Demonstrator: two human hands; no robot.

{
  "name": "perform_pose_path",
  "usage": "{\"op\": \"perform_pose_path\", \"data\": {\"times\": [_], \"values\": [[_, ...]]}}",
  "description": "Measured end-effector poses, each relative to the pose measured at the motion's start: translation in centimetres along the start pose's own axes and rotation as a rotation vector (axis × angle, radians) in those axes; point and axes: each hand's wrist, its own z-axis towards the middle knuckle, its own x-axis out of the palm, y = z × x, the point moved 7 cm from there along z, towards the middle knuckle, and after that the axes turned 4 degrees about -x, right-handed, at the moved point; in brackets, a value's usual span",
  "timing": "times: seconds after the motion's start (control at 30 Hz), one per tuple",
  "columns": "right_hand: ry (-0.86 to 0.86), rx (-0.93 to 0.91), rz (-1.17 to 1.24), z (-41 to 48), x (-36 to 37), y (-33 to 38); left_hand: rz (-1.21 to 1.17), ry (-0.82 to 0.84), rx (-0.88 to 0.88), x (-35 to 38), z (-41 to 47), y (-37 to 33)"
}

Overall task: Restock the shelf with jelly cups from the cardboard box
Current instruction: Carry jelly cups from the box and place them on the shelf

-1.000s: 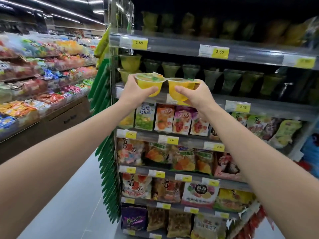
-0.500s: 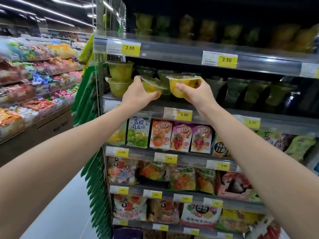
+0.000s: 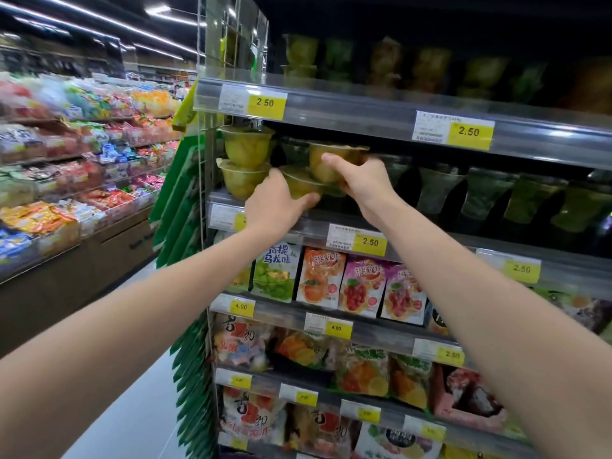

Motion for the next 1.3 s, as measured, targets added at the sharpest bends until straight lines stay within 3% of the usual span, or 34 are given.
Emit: {"op": "perform_pose_path", "data": {"times": [0.37,0.93,1.1,1.3], "values": [[0.09,-0.032,-0.014,0.9,3.7,0.1,0.109,0.027,0.008,-1.1,0.6,2.1],[0.061,-0.073,-0.159,-0.1,4.2,0.1,-0.03,0.138,0.024,-1.3,0.7,2.5],[0.019,-0.123,-0.419,-1.9,3.3,-0.3,-0.056,0.08,0.063,-2.0,-0.7,2.4],[0.005,-0.23,-0.984,-6.8,2.1,-0.8,0.208,-0.021,0.305,-1.2,-4.1,2.6]]}}
